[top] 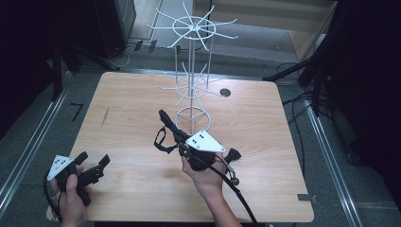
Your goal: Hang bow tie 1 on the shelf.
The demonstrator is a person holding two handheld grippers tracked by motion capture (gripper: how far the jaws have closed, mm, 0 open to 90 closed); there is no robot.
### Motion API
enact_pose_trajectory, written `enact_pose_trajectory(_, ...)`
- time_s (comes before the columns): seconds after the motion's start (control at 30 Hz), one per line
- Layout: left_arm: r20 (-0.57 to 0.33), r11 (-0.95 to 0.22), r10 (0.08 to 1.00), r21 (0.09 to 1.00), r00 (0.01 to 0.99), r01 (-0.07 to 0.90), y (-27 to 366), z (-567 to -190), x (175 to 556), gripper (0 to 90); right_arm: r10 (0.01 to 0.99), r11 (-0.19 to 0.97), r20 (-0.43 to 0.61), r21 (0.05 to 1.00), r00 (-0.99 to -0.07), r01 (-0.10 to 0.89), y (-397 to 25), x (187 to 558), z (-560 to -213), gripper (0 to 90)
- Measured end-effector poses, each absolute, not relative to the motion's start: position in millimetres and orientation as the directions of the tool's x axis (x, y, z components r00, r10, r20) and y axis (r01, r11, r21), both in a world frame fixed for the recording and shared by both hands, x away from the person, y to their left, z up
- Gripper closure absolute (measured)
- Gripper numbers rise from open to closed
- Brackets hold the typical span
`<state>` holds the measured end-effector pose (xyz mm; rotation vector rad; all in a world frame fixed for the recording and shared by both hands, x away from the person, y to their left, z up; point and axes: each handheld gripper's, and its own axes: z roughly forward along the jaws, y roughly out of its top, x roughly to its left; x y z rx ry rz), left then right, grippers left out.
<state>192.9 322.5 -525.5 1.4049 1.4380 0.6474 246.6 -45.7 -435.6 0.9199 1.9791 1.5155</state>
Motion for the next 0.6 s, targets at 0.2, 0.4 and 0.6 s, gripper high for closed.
enact_pose_trajectory(0.2, -0.27, 0.183, 0.95, 0.888, 0.157, 0.423, 323, -526, 193, 8.7, 0.753, 0.146, 0.029, 0.967, -0.657, 0.209, -48, 246, -429, 81.6)
enact_pose_trajectory(0.4, -0.273, 0.186, 0.949, 0.887, 0.156, 0.423, 323, -526, 193, 8.7, 0.754, 0.137, 0.025, 0.971, -0.656, 0.194, -48, 246, -421, 81.6)
enact_pose_trajectory(0.6, -0.273, 0.185, 0.949, 0.886, 0.156, 0.425, 323, -525, 193, 8.7, 0.756, 0.124, 0.027, 0.975, -0.654, 0.184, -47, 246, -415, 81.6)
